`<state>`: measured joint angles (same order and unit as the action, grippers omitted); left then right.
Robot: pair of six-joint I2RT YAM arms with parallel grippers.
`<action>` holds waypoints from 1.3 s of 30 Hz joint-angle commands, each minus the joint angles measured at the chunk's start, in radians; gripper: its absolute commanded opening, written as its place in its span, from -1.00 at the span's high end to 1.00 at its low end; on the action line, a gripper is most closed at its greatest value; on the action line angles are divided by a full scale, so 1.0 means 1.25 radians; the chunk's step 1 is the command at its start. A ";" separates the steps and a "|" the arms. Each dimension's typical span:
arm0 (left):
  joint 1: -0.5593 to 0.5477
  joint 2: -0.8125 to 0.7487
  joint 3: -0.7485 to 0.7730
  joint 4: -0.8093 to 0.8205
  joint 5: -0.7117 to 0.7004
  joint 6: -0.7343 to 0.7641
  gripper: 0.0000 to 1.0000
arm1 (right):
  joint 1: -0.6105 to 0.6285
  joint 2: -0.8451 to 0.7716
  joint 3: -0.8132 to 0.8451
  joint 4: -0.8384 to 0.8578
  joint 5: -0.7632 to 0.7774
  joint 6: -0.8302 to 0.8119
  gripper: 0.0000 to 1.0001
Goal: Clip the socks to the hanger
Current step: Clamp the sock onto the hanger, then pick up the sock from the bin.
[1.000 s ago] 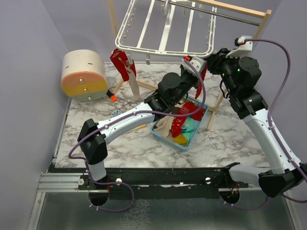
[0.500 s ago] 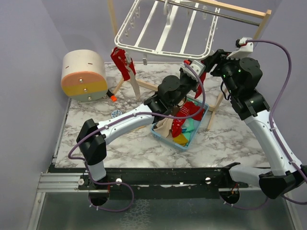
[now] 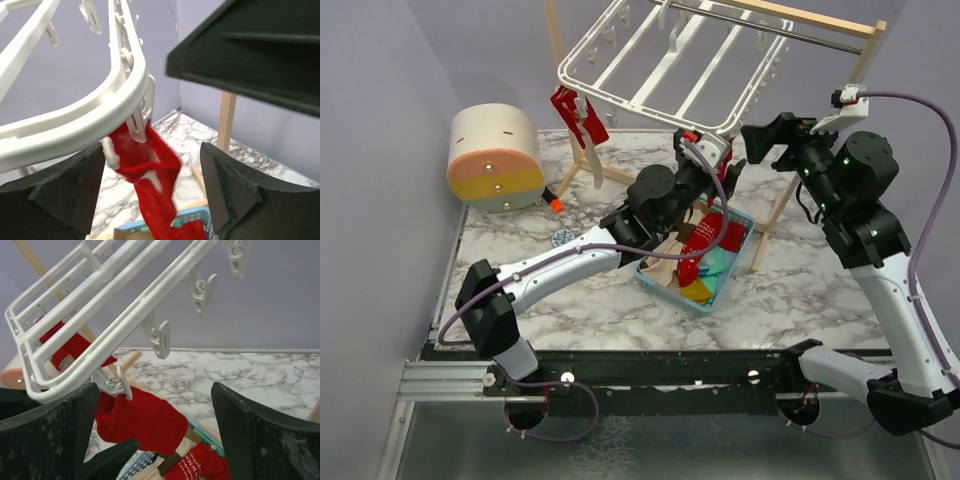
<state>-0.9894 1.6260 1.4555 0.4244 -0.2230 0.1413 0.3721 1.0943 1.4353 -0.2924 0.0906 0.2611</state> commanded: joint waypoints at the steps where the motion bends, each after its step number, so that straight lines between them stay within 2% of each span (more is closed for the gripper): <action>1: 0.002 -0.076 -0.054 0.014 0.018 -0.012 -0.71 | 0.003 -0.060 0.019 -0.081 -0.042 -0.011 -0.99; 3: 0.002 -0.112 -0.104 0.011 0.021 -0.018 -0.97 | 0.004 -0.086 0.011 -0.104 -0.042 -0.014 -0.99; 8: 0.001 -0.232 -0.241 -0.015 0.014 -0.051 -0.98 | 0.003 -0.167 -0.076 -0.123 -0.039 -0.028 -0.98; 13: 0.000 -0.395 -0.407 -0.037 -0.007 -0.080 -0.98 | 0.003 -0.226 -0.225 -0.112 -0.109 -0.018 -0.91; 18: 0.000 -0.524 -0.560 -0.059 -0.025 -0.083 -0.98 | 0.003 -0.251 -0.404 -0.081 -0.161 0.059 -0.73; 21: 0.001 -0.573 -0.628 -0.089 -0.053 -0.096 -0.98 | 0.003 -0.262 -0.518 -0.007 -0.193 0.122 -0.60; 26: 0.001 -0.590 -0.693 -0.110 -0.093 -0.109 -0.98 | 0.003 -0.193 -0.616 0.134 -0.204 0.274 -0.44; 32: 0.001 -0.565 -0.705 -0.110 -0.120 -0.110 -0.98 | 0.003 -0.066 -0.634 0.226 -0.097 0.468 -0.18; 39: 0.001 -0.596 -0.733 -0.110 -0.121 -0.109 -0.98 | 0.003 0.099 -0.610 0.244 -0.076 0.528 -0.21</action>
<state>-0.9894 0.9161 0.5705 0.2863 -0.3492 0.0174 0.3721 1.1397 0.6495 -0.0441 -0.0498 0.8314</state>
